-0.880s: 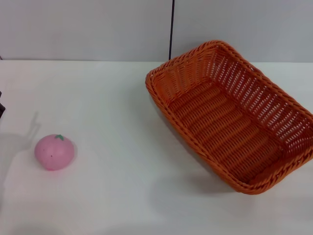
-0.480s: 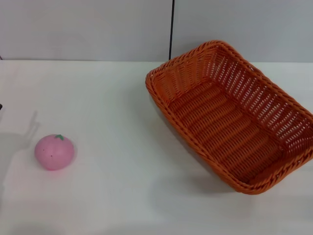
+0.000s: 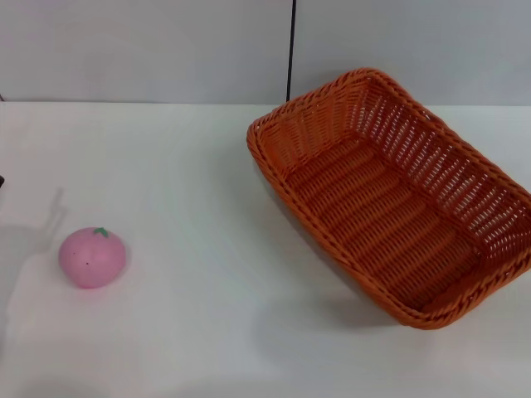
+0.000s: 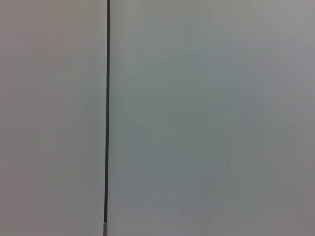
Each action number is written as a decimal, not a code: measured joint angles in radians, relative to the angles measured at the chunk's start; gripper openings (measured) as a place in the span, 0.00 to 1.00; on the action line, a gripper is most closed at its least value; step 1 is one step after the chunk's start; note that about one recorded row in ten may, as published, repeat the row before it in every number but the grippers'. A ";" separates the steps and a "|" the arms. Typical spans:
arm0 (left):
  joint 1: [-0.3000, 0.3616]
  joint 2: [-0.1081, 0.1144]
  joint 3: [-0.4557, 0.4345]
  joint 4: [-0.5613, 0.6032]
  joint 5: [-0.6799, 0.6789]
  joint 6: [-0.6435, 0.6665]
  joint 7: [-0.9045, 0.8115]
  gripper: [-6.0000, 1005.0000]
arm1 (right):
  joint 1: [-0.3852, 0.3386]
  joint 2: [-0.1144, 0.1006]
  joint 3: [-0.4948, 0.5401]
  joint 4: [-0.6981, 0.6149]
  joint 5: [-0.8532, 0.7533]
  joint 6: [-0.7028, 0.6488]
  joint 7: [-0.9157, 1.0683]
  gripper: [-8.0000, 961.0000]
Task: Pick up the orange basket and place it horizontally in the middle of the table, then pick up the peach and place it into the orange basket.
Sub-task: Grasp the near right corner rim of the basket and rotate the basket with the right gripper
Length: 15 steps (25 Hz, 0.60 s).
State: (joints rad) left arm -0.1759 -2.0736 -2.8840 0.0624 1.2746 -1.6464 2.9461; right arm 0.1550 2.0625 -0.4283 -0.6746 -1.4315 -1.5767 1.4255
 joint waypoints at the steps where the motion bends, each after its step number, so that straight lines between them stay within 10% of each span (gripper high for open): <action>1: -0.001 0.000 0.001 0.001 0.000 0.000 0.000 0.83 | 0.006 -0.006 0.004 -0.070 -0.050 0.002 0.099 0.82; 8: -0.002 0.000 0.008 0.022 0.005 -0.005 0.000 0.83 | 0.101 -0.068 0.036 -0.474 -0.431 -0.037 0.656 0.81; 9: -0.001 0.000 0.008 0.027 0.005 -0.004 -0.001 0.83 | 0.165 -0.101 0.037 -0.517 -0.584 -0.082 0.756 0.81; 15: 0.002 0.000 0.009 0.039 0.007 -0.003 -0.001 0.83 | 0.357 -0.178 0.025 -0.459 -0.910 -0.231 0.826 0.81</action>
State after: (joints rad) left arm -0.1737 -2.0739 -2.8746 0.1013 1.2811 -1.6495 2.9452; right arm 0.5124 1.8847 -0.4035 -1.1340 -2.3415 -1.8076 2.2513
